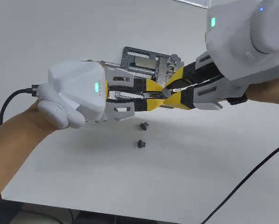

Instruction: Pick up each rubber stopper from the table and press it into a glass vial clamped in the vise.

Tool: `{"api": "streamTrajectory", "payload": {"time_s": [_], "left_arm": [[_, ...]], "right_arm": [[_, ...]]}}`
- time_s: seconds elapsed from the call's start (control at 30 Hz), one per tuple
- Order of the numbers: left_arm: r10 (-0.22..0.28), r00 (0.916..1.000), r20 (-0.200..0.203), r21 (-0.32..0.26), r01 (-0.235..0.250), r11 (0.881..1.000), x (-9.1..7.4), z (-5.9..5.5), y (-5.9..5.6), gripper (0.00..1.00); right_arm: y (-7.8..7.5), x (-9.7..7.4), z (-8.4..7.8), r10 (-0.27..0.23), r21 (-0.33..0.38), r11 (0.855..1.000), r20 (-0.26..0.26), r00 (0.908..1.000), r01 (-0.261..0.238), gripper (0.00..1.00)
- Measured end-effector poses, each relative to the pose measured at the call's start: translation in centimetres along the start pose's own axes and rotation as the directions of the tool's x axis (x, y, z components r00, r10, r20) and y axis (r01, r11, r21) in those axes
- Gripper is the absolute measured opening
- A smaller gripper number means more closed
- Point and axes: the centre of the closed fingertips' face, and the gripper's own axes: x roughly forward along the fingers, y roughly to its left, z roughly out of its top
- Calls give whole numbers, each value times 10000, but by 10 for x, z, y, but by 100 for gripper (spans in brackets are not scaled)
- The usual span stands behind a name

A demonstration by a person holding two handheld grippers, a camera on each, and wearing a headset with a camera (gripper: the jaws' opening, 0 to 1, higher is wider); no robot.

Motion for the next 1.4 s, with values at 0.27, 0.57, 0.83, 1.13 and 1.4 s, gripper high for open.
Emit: {"api": "streamTrajectory", "payload": {"time_s": [0.27,0.57,0.83,1.13,1.4], "left_arm": [[-47,10000,39,287,46,9996,1,4,-1,2],[-38,10000,59,327,36,9995,2,6,0,2],[-35,9999,111,331,32,9994,3,6,1,2],[-46,9999,127,337,42,9994,5,6,1,2],[-8,10000,75,154,7,9999,5,5,2,3]], "right_arm": [[-1,-4,0,57,-88,9999,91,9999,-56,13],[-1,-4,0,26,-233,9997,111,9999,-24,12],[1,-6,2,44,-280,9996,80,10000,-42,12],[0,-7,-1,-70,-500,9987,0,10000,70,11],[-2,-6,-3,-120,-588,9982,-14,9999,119,11]]}}
